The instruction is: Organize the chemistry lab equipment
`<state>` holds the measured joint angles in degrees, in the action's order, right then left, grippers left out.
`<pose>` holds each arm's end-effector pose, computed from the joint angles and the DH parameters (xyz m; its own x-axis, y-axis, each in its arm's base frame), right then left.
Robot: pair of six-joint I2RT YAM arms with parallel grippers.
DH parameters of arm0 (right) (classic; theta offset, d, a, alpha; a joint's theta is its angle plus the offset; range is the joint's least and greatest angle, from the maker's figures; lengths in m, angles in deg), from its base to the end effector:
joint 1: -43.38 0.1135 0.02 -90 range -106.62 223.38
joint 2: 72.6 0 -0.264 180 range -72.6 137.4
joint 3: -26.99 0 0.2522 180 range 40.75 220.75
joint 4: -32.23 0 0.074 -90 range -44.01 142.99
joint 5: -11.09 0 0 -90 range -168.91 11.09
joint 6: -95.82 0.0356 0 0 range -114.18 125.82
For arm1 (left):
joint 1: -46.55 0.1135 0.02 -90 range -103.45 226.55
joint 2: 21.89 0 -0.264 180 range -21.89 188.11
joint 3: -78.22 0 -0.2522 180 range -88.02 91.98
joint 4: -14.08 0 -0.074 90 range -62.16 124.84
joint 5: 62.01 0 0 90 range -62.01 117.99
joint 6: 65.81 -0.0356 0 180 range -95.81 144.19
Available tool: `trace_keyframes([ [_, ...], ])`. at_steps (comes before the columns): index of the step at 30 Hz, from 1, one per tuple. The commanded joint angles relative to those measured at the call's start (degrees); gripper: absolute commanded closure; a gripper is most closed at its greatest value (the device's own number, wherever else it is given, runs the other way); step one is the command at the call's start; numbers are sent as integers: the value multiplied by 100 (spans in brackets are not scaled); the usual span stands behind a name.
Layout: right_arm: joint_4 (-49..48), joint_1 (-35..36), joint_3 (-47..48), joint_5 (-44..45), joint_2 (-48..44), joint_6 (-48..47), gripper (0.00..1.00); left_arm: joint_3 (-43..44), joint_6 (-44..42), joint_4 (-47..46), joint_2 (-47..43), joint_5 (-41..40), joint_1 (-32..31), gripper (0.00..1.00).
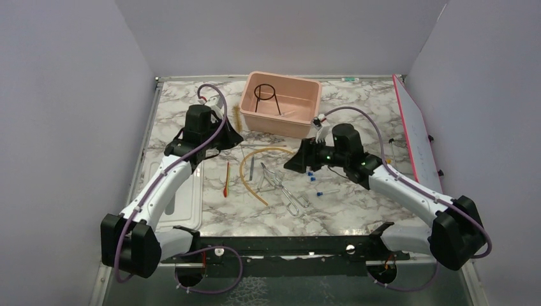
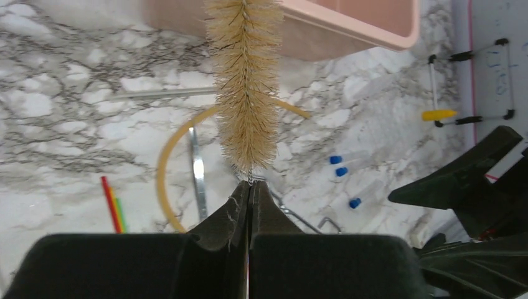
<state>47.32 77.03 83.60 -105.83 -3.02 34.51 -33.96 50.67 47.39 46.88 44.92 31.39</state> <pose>0.2133 0.1613 0.2546 -0.7404 0.0214 -0.6719 -0.5372 0.5820 0.6105 0.2539 -0.0795 0.2946 -0.7015 -0.2519 -0.6667 0.1896 0.8358 -0.5153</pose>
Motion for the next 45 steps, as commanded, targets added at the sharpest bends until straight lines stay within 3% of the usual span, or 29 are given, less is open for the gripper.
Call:
trace_keyframes([
  [1,-939,204,508,-640,238,325,27,20,759,-630,-217,525,-295,100],
  [7,-1295,527,1131,-623,927,673,28,-368,1455,-1596,-580,928,-552,100],
  [15,-1416,785,1704,-725,1698,945,41,-674,1632,-2063,-965,1066,-594,100],
  [20,-1588,860,1814,-806,1903,981,55,-832,1589,-2142,-1097,1086,-594,100],
  [27,-1740,863,1875,-943,1956,837,68,-877,1606,-2215,-1197,1128,-594,100],
  [31,-1969,863,1819,-947,1914,708,89,-873,1610,-2183,-1253,1120,-594,100],
  [33,-2013,863,1831,-911,1881,632,99,-841,1551,-2092,-1283,1096,-594,92],
  [35,-1852,863,1912,-824,1839,460,99,-765,1435,-1969,-1341,982,-594,81],
  [37,-1477,863,2093,-643,1777,123,100,-687,1287,-1671,-1439,794,-594,59],
  [39,-1013,842,2323,-424,1714,-386,99,-609,1107,-1441,-1561,532,-594,43],
  [41,-454,778,2699,-212,1695,-975,99,-504,879,-1163,-1684,244,-594,36],
  [45,790,387,3519,33,1944,-1993,99,-271,373,-697,-1999,-421,-593,32],
])
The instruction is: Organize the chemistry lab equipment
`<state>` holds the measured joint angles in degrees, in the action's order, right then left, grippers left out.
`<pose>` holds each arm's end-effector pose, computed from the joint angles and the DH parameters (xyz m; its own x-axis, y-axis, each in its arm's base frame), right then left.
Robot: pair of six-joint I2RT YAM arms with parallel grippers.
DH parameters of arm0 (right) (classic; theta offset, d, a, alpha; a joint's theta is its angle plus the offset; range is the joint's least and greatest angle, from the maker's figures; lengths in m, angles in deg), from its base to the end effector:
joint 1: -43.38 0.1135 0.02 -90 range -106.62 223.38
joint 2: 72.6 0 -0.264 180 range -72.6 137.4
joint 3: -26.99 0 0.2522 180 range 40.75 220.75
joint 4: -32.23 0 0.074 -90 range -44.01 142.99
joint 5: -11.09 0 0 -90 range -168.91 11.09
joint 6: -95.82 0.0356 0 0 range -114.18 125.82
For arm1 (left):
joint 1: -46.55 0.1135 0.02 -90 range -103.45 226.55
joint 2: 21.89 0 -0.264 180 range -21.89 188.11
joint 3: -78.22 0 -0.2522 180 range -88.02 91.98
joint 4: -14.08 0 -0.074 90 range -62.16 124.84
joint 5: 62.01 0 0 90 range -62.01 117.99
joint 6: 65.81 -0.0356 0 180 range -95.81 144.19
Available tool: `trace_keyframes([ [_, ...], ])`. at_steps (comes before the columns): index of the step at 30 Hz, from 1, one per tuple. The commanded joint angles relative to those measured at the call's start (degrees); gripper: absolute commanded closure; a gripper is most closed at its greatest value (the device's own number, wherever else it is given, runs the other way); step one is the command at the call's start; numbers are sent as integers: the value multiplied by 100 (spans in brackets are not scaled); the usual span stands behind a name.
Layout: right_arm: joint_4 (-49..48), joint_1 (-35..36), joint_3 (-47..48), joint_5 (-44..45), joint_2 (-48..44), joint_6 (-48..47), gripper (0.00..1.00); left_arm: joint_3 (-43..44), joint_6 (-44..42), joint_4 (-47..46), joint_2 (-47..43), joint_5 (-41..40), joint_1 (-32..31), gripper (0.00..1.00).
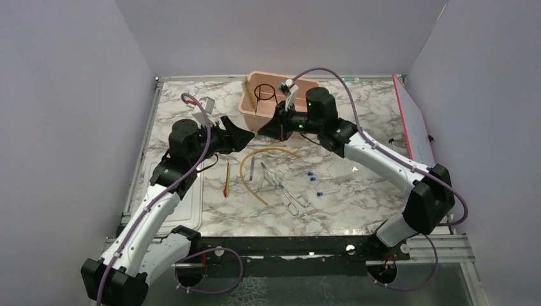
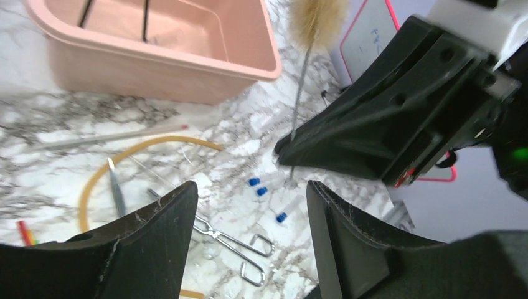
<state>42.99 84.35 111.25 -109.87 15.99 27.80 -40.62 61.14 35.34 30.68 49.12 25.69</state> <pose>0.2643 0.2537 0.3312 -0.5331 -0.0378 -0.8452 -0.7956 0.3623 0.4856 0.1949 -0.0880 0.3373 -0.5610 -0.3863 -0.7322 0.4049 0.6434 -0.6497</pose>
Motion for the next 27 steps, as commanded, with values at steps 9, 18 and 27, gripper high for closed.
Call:
trace_keyframes([
  [9,3234,-1139,2903,863,1492,-3864,99,450,-1479,839,-845,-2066,-19,22],
  [18,4584,-1357,4491,1245,2879,-5146,99,256,-1606,871,-551,-2383,-17,22],
  [27,5154,-1381,5010,1350,3603,-5991,97,263,-1729,755,-93,-2499,-16,22],
])
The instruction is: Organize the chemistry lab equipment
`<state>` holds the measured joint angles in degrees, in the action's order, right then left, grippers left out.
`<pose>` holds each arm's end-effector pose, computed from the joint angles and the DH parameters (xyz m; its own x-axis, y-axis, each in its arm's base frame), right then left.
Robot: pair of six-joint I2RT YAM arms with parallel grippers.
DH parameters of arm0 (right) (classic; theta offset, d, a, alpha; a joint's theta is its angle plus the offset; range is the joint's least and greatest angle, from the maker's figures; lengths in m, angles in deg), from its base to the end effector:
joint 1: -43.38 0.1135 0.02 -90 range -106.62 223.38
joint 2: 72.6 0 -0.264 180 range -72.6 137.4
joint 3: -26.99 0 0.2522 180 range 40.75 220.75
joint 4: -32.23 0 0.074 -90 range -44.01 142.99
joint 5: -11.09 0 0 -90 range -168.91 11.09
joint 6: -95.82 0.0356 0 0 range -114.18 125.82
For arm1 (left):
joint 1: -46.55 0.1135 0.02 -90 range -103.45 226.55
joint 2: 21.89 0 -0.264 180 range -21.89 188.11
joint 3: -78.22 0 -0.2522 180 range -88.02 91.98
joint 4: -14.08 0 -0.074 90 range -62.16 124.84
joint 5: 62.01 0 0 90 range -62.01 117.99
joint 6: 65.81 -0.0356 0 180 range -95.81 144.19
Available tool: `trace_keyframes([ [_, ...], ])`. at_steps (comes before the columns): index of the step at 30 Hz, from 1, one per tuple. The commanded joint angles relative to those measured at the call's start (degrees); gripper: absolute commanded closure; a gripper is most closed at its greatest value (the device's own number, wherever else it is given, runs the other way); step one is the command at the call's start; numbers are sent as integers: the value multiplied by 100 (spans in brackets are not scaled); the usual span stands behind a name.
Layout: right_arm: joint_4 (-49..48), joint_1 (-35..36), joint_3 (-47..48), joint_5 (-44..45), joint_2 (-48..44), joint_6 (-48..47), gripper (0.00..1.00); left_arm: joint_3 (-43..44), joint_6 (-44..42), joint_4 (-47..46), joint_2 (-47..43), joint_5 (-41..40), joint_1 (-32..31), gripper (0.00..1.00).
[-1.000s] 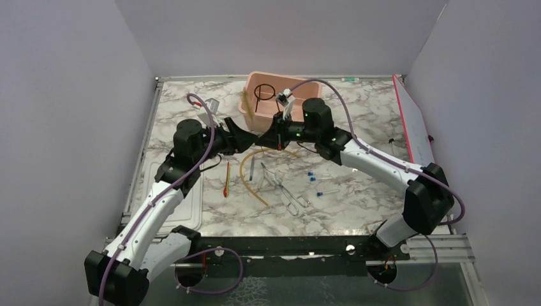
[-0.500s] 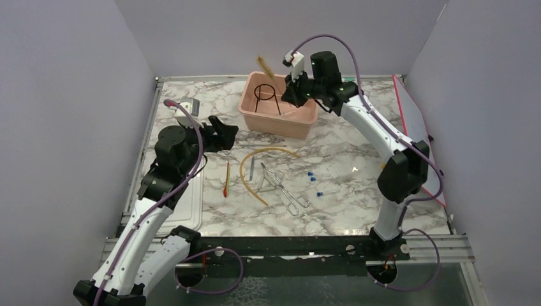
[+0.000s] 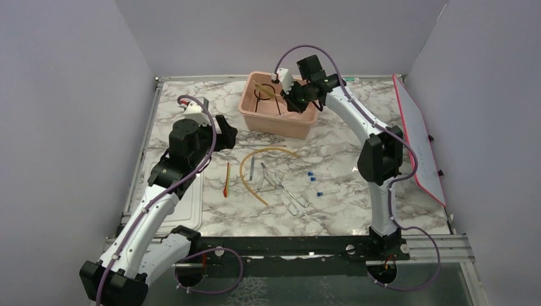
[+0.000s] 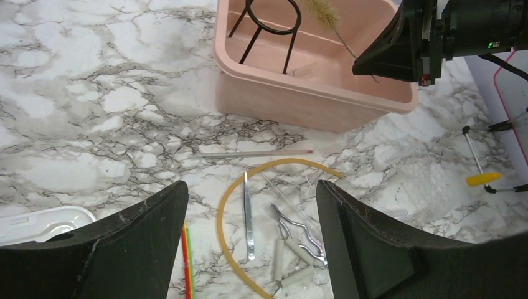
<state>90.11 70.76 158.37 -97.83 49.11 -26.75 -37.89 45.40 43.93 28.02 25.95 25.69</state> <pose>0.4202 0.2306 0.3002 -0.2205 -0.6877 -0.6917 -0.8847 0.4396 -0.1550 0.1875 -0.0701 0.3464 -0.3554 -0.2515 -0.9002 0.2095 0.9172 -0.3389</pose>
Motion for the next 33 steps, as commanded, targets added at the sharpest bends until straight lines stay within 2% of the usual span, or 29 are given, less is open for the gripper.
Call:
trace_keyframes([
  [1,466,-17,311,157,338,-586,96,-6,-165,-107,236,-190,-17,22],
  [13,623,-13,361,114,634,-775,90,-29,-246,-205,605,-236,-14,22],
  [16,903,-13,500,-53,718,-823,83,-38,-261,-207,640,-226,-14,22],
  [19,1045,-13,584,-162,688,-772,69,-38,-292,-201,629,-211,-14,22],
  [20,1042,-13,605,-199,643,-737,67,-34,-286,-209,622,-190,-14,22],
  [26,632,-13,601,-184,79,-189,67,-34,-291,-217,553,-124,-14,22],
  [33,-311,-13,-109,274,-1115,894,63,-94,-243,-208,413,2,-14,22],
])
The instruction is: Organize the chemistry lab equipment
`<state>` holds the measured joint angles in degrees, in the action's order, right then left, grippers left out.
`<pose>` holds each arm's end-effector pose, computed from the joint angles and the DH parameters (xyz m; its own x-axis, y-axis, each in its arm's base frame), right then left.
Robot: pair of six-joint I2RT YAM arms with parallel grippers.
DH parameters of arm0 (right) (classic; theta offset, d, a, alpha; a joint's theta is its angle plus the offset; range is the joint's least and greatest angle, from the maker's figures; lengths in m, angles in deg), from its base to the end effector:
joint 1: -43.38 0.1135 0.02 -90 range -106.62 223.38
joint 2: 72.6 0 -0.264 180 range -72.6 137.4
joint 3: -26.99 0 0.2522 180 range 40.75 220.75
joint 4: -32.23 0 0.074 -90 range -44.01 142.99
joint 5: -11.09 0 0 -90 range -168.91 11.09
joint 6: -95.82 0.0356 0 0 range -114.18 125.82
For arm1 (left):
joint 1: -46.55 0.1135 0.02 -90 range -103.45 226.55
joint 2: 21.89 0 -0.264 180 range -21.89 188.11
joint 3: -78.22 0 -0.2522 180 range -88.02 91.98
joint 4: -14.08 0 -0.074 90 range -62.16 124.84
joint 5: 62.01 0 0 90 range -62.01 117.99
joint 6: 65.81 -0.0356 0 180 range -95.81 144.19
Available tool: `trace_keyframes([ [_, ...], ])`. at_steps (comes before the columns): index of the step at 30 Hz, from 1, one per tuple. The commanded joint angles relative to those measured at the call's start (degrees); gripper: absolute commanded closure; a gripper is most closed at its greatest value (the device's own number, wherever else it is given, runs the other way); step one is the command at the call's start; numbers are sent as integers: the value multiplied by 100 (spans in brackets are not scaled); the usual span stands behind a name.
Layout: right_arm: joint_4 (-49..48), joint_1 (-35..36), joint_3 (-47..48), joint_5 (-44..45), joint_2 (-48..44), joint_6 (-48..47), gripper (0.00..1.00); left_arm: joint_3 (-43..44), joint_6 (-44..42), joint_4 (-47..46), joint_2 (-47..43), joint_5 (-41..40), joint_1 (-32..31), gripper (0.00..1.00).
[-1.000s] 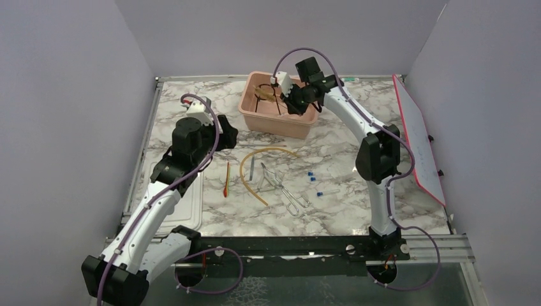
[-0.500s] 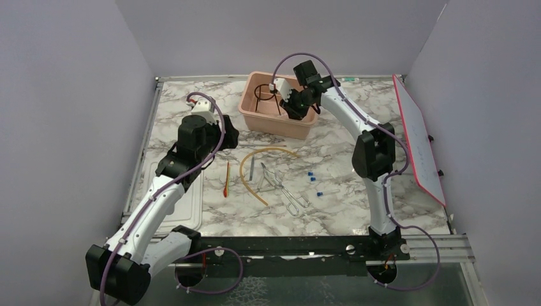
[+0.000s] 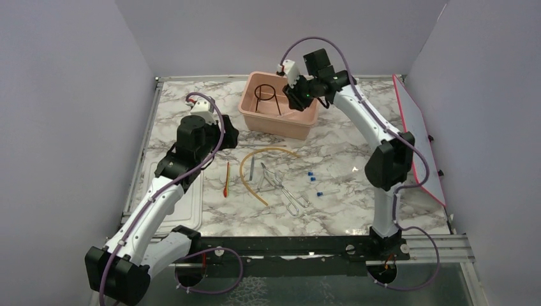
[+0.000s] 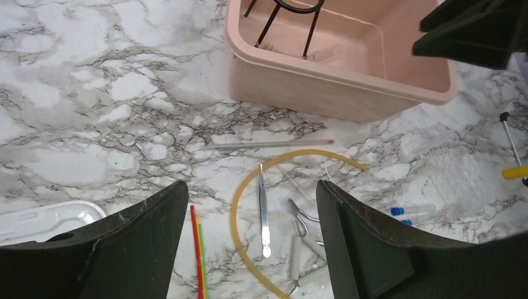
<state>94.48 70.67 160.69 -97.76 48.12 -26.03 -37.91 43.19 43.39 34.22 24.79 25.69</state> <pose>0.4132 0.2261 0.3155 -0.2442 -0.6879 -0.6835 -0.8831 0.4490 -0.1363 0.2106 -0.0781 0.3265 -0.4245 -0.1861 -0.8861 0.1785 0.9422 -0.2834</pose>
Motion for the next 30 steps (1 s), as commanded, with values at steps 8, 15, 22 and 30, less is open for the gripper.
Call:
trace_keyframes([
  [8,-1597,-4,-2448,854,-2763,2860,59,-234,33,-155,-420,290,-14,22],
  [15,-1570,24,-4447,1030,-4312,3570,57,-464,97,-295,-536,561,-14,22],
  [22,-1329,223,-6159,1534,-5115,4442,53,-482,140,-342,-595,823,-14,21],
  [30,-1090,394,-7043,2979,-4999,6345,49,-503,142,-344,-609,891,-14,22],
])
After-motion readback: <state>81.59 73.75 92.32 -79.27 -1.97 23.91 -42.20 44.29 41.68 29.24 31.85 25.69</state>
